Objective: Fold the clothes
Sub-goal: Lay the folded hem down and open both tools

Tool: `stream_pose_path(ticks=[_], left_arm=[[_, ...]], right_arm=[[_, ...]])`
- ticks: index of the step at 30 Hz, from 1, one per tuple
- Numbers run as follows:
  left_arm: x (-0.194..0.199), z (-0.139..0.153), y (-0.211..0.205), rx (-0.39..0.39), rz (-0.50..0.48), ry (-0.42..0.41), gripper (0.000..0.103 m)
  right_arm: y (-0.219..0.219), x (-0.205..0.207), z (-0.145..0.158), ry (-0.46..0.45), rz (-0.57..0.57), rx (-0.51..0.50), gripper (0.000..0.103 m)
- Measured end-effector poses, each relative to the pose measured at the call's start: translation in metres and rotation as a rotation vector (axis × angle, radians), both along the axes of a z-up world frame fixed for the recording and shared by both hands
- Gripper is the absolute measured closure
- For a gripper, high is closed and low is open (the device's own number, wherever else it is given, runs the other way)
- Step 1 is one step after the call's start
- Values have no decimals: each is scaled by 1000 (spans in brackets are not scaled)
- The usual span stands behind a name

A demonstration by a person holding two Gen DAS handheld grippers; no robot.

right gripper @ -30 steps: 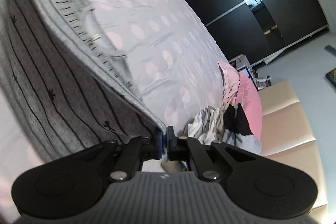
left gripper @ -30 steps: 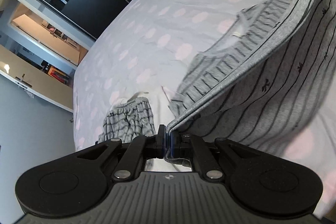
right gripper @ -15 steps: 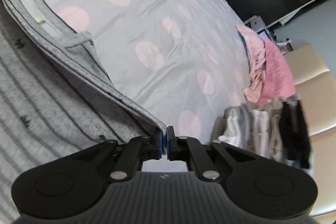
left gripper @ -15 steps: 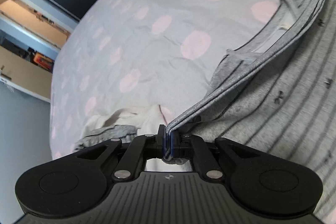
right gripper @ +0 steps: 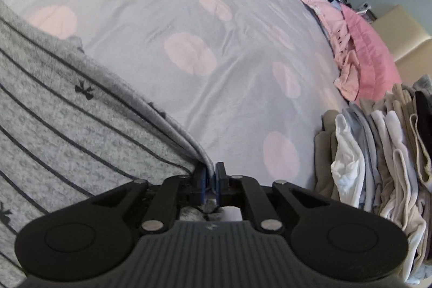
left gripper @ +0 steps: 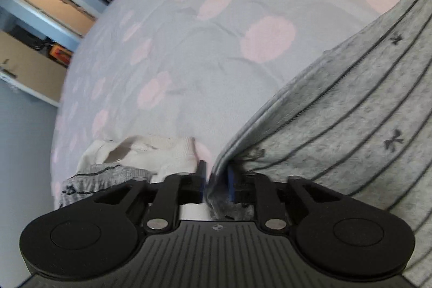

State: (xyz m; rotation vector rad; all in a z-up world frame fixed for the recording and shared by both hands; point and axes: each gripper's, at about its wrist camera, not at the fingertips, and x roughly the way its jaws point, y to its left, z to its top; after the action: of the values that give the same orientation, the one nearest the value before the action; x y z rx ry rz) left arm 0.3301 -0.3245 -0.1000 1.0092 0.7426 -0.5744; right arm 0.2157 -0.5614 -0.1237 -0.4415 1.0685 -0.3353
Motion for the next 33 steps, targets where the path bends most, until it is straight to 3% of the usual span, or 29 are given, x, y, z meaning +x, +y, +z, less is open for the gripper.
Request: stream_pose_path(ticks=[2,4,9,13,17,21,25,33], left_arm=[[5,6,7,-39,41,-20,60],[11,16,15,-95,82,-29,54],[12,53,46,-260,188,0,52],[3,79,73,-322,269,11,52],[-19,94,110,-384,300,74,52],[-55,92,148,-439,262,158,52],[-95,83,178,-437,204,212,56],[-156,57,202,-394,121,191,66]], right_arm=[[-2,-3,4,-18,-27,2,82],[-7,-9,13,-49,-69,3,68],[-25,-35,40,-153,-208,33,65],[-27,-65,57,-201,-269,128,63],[-13,-105,68,-209,-273,205,60],[0,-152,73,-217,-270,301,59],[19,-195,69,-214,-256,353,58],[52,-259,52,-206,-242,361,58]])
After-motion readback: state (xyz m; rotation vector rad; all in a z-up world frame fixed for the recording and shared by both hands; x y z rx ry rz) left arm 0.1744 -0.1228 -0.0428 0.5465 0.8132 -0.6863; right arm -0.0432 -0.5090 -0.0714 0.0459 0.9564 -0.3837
